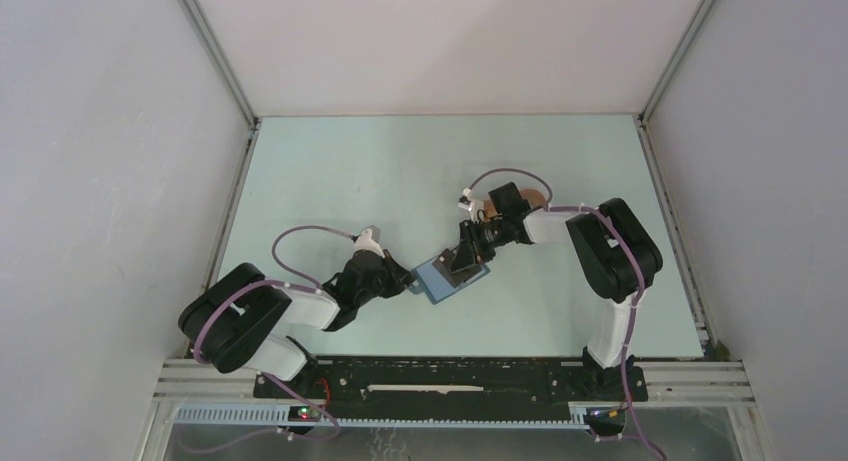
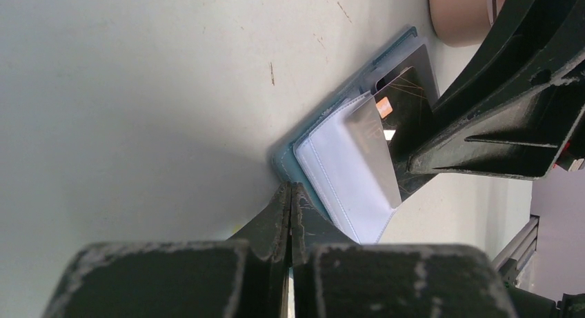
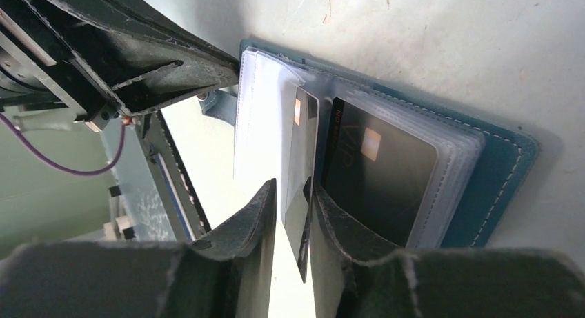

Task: Put the credit cards into the card holder
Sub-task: Insert the credit card into the card holder.

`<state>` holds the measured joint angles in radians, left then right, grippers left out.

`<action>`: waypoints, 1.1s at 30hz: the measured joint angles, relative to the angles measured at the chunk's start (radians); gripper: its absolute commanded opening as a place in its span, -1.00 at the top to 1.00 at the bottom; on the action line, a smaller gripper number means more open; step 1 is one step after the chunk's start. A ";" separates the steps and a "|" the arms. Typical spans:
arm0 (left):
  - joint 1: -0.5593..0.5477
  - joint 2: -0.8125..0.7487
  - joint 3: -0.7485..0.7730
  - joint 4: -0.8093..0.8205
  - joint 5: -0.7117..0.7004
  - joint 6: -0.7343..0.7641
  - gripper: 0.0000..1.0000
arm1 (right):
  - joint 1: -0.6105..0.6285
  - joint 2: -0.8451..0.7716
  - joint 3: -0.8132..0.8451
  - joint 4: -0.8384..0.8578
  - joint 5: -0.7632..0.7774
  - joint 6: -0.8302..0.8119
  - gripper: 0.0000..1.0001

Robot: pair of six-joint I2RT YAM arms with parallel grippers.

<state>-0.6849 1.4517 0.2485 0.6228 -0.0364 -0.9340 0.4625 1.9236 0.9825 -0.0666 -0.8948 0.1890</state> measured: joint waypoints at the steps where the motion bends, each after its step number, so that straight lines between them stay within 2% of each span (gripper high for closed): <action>1: 0.000 0.000 0.000 0.000 0.002 0.000 1.00 | 0.004 -0.005 0.003 -0.013 0.007 -0.010 0.33; 16: 0.000 -0.004 0.000 -0.008 0.015 0.000 1.00 | 0.069 -0.068 0.068 -0.201 0.180 -0.183 0.19; 33: 0.000 -0.006 0.000 -0.011 0.016 0.000 1.00 | 0.061 -0.068 0.104 -0.299 0.174 -0.256 0.06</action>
<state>-0.6849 1.4452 0.2485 0.6117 -0.0200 -0.9337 0.5236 1.8561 1.0863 -0.3653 -0.7204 -0.0673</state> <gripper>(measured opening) 0.009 0.466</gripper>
